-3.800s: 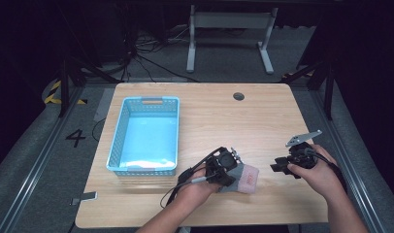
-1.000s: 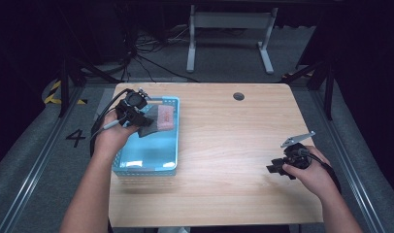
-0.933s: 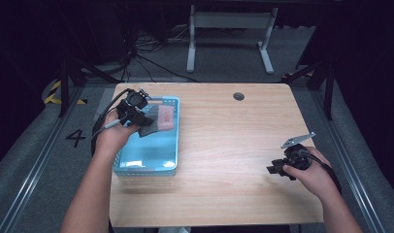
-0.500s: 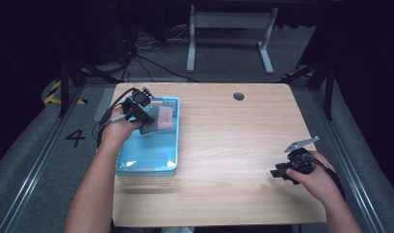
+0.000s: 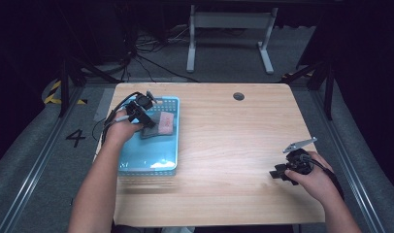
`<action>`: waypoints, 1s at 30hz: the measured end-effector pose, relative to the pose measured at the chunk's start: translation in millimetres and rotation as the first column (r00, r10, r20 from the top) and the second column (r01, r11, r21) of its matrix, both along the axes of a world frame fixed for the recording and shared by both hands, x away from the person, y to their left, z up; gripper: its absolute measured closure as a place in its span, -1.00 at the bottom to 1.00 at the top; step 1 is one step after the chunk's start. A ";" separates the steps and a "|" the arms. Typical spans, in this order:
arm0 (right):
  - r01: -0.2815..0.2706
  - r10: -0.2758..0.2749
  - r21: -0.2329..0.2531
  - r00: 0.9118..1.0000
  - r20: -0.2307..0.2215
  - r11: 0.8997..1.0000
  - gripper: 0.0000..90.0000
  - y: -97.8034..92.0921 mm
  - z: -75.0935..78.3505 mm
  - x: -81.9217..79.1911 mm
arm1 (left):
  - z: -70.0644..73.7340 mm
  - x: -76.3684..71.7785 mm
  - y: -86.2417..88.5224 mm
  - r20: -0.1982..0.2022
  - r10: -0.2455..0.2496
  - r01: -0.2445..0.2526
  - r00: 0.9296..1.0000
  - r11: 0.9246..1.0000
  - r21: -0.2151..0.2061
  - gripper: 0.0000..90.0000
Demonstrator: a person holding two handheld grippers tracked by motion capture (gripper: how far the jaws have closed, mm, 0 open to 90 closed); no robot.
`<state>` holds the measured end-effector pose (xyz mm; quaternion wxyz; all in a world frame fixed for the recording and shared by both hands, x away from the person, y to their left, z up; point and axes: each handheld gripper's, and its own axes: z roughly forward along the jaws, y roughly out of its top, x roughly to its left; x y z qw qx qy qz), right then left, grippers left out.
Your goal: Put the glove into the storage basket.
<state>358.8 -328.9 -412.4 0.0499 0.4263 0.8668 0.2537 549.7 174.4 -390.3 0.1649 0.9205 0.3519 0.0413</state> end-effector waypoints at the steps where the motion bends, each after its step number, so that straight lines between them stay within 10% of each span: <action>1: -0.002 0.002 0.000 1.000 -0.002 1.000 0.34 0.3 -0.2 0.1 | -1.6 0.7 -1.2 -0.005 -0.004 0.004 1.000 1.000 -0.003 0.45; 17: -0.001 0.001 0.009 1.000 0.011 1.000 0.33 -4.2 1.6 -4.8 | -15.0 9.0 -12.8 -0.023 -0.013 0.014 1.000 0.999 0.042 0.31; 30: -0.014 0.013 0.017 1.000 0.018 1.000 0.32 -3.1 3.9 -1.0 | 2.0 -3.6 -0.9 0.115 0.046 -0.040 0.992 0.998 -0.053 -0.12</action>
